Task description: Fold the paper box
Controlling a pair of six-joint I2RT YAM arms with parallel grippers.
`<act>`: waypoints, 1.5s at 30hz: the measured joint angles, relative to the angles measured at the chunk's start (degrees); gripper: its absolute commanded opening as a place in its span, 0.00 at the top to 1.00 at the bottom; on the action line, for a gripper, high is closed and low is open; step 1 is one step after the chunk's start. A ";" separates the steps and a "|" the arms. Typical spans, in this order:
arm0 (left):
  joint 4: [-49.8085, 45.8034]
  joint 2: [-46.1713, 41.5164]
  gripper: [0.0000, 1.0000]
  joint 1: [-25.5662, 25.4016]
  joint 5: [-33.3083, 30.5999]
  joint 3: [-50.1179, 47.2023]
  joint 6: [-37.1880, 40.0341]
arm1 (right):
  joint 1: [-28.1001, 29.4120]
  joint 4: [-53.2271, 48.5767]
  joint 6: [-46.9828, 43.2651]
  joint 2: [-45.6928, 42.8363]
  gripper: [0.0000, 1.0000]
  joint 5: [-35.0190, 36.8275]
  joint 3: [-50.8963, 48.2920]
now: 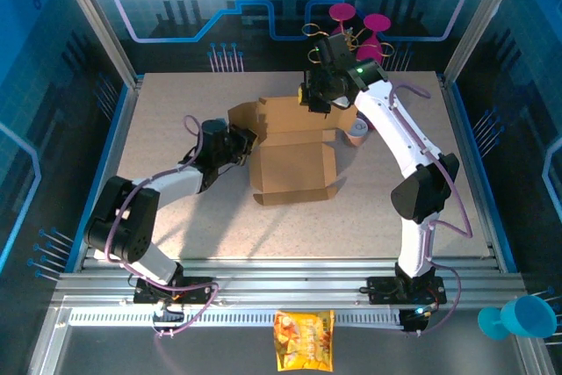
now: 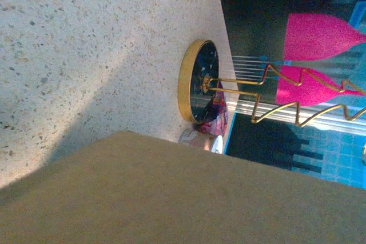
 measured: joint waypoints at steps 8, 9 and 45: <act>-4.59 2.97 1.00 -2.14 -0.85 2.49 2.75 | 0.00 0.20 0.00 0.00 1.00 0.07 -2.05; -4.81 3.30 1.00 -2.23 -0.94 2.60 2.97 | 0.00 0.26 0.00 0.00 1.00 0.09 -2.21; -55.74 -15.23 0.54 12.13 0.92 23.80 37.11 | 2.97 28.33 -4.83 -4.79 1.00 2.38 -25.90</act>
